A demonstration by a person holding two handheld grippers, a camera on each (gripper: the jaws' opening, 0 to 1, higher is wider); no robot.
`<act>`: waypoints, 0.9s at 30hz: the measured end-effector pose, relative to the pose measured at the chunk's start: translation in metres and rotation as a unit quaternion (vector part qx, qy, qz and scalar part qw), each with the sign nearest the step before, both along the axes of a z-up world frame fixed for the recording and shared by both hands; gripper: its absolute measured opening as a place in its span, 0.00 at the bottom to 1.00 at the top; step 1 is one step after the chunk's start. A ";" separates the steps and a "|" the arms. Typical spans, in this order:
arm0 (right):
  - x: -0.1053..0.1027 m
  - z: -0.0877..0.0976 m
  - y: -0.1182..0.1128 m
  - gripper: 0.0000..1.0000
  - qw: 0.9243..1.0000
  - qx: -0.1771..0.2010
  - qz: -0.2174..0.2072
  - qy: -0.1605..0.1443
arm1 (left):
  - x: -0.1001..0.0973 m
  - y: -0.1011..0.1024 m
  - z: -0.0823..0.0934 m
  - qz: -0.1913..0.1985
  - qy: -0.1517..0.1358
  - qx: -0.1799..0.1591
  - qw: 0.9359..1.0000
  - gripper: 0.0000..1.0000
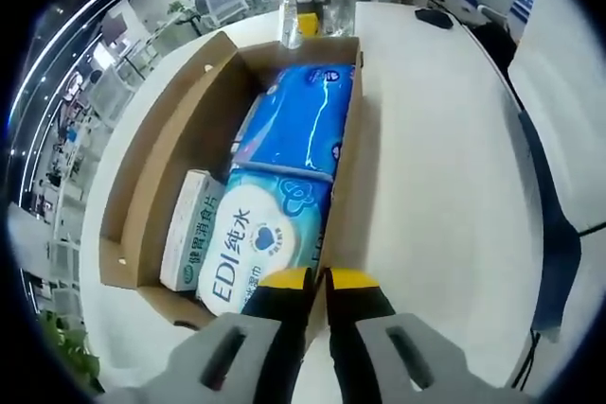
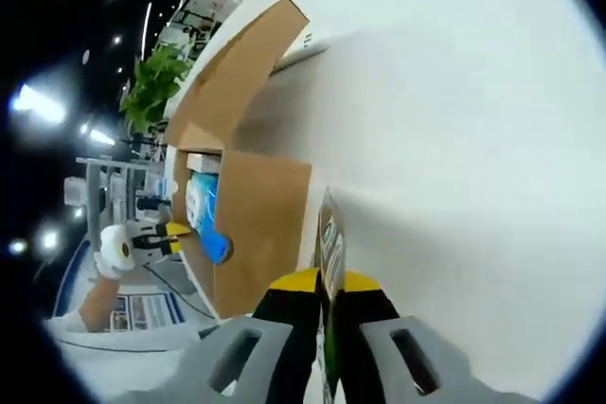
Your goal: Operate the shoe box by opening the lid, removing the specified soft item, and placing it in the target area until the item is outside and the box remains undamaged.
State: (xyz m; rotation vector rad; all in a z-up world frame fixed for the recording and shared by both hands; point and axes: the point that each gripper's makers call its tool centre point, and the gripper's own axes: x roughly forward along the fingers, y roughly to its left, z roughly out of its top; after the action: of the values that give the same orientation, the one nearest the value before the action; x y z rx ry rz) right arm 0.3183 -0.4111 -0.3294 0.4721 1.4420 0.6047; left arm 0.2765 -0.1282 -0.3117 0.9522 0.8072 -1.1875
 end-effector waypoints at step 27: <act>0.006 -0.036 -0.026 0.14 0.984 -0.129 0.080 -0.095 | 0.000 -0.002 0.000 0.003 -0.002 0.003 1.000 0.06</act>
State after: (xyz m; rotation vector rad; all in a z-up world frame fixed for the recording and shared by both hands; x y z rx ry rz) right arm 0.3243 -0.4369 -0.3650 0.0931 1.3586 0.5643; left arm 0.2761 -0.1304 -0.3115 0.9563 0.8105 -1.1786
